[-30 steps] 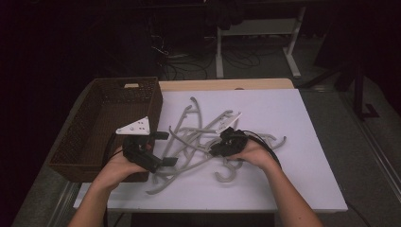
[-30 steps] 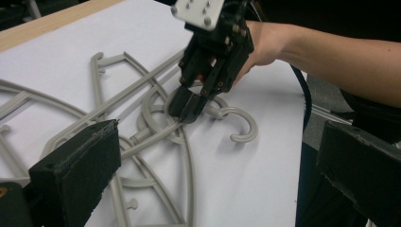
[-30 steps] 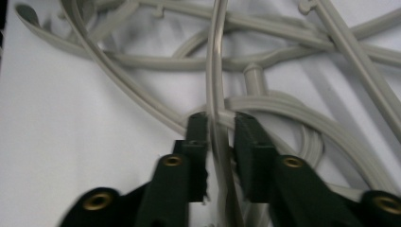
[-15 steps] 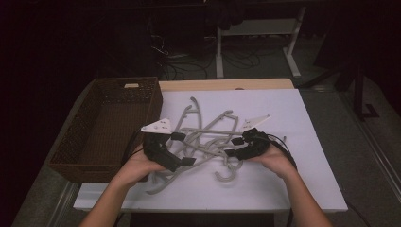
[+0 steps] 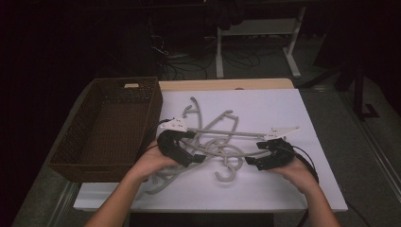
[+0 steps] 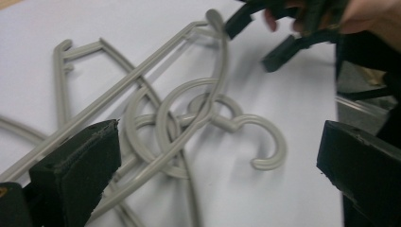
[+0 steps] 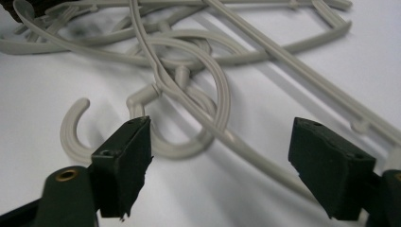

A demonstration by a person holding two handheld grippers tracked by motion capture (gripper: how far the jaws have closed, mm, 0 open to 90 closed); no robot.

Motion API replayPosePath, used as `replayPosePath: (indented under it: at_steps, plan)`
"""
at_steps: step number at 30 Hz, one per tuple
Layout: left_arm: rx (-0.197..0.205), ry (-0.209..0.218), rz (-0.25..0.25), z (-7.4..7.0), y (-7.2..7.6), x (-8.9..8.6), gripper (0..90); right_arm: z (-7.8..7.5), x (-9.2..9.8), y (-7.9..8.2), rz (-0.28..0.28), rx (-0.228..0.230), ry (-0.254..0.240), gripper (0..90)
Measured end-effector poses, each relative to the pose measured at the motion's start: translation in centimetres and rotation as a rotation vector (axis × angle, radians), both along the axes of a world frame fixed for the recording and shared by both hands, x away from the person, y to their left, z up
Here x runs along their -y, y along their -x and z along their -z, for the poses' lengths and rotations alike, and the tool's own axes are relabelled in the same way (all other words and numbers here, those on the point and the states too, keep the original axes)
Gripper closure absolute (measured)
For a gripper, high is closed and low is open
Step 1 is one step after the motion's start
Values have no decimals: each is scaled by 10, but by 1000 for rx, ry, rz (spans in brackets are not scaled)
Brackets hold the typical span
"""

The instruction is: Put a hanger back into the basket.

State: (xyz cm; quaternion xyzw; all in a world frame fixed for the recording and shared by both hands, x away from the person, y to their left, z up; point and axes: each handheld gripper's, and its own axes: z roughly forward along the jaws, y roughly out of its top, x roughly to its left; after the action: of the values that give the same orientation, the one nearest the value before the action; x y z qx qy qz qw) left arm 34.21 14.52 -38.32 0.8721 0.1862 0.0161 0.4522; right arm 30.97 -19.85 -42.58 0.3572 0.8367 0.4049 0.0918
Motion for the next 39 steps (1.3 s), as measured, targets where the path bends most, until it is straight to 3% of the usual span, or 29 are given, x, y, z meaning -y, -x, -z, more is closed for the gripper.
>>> replayPosePath:
  at_steps: [11, 17, 30, 33, 39]
  plan:
    - [26, -95, -51, 17, -13, 12, 61, 6, 20, 18, 53, -14, -13, 190]
    - [50, -167, -65, 31, -19, 18, 160, 8, 25, 16, 62, -14, -26, 191]
    - [129, -336, 3, 50, -22, 26, 489, 10, 24, 14, 50, -21, -19, 196]
    - [148, -353, 10, 51, -21, 27, 553, 10, 24, 14, 49, -22, -20, 197]
    - [158, -378, 44, 52, -18, 28, 579, 11, 25, 14, 53, -26, -23, 200]
